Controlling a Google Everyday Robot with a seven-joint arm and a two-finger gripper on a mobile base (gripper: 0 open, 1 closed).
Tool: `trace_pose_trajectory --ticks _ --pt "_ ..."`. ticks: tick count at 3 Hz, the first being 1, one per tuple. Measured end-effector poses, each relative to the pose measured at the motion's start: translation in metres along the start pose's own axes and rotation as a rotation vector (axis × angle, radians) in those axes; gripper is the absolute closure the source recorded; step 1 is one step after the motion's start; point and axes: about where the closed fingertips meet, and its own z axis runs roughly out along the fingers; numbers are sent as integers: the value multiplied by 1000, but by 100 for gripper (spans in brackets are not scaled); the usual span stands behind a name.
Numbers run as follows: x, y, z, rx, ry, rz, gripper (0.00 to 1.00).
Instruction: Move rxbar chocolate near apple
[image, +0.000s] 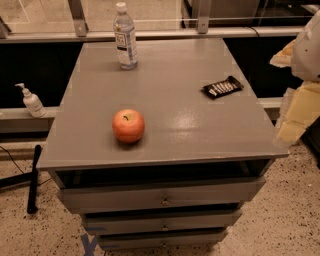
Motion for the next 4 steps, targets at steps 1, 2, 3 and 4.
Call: trace_pose_trajectory --ticks 1,2,3,4 --pt "0 0 0 0 0 0 0" --pt "-4 -5 12 18 -64 14 0" --pt "-20 -31 47 54 -197 5 0" --pt "-35 -87 85 105 -338 29 0"
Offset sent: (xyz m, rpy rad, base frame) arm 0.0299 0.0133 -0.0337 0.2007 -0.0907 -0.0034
